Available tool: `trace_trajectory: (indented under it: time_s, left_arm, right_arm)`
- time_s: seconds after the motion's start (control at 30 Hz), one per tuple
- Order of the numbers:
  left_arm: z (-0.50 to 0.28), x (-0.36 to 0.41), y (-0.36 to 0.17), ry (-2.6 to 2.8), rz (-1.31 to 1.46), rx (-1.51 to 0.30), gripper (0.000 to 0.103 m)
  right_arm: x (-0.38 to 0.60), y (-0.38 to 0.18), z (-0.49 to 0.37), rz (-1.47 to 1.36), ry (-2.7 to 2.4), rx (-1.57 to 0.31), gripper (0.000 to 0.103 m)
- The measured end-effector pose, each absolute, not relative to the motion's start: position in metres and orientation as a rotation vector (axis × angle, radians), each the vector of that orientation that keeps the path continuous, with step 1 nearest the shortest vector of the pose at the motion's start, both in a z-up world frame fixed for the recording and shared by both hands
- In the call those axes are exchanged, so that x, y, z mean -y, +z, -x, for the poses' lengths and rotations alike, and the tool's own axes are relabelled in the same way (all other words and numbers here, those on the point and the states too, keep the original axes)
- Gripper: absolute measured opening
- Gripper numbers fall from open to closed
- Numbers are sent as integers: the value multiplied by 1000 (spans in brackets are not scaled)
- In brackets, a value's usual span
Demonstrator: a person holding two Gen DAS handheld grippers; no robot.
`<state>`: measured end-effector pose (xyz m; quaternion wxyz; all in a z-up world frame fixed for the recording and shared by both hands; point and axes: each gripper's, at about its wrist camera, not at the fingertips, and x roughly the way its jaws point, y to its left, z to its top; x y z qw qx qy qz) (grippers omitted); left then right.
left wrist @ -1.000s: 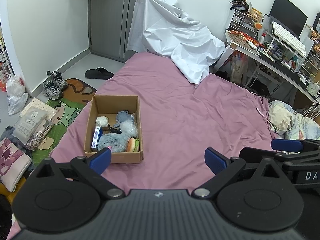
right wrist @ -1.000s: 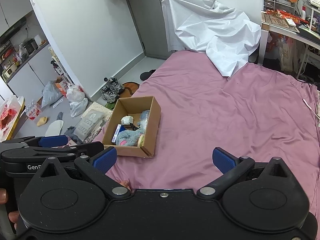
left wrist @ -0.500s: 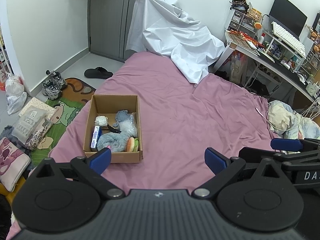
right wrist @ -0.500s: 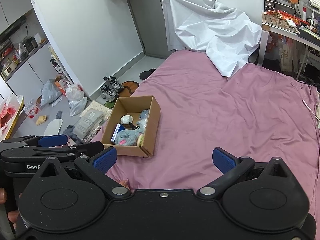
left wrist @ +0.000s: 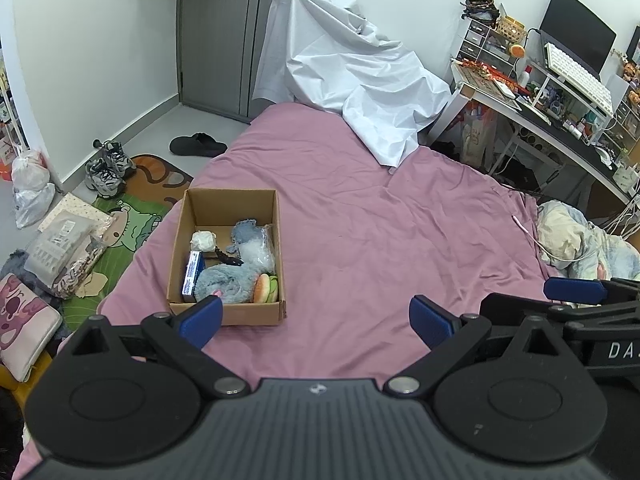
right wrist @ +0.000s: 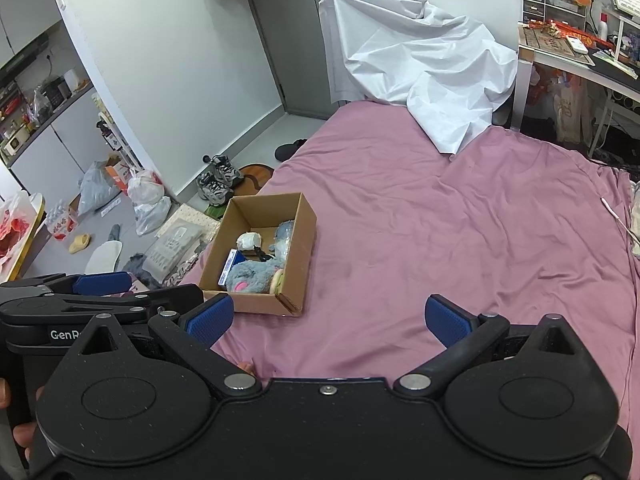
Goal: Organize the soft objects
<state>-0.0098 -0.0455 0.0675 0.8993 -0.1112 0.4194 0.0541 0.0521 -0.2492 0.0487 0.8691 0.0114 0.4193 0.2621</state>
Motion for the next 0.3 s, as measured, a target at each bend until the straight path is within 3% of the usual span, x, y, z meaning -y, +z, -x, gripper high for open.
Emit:
trace_trajectory:
  time_s: [0.3]
  left_arm:
    - [10,44,68,110,228,-867,99]
  right_arm:
    - [253,48,-52,-33,553,-867,103]
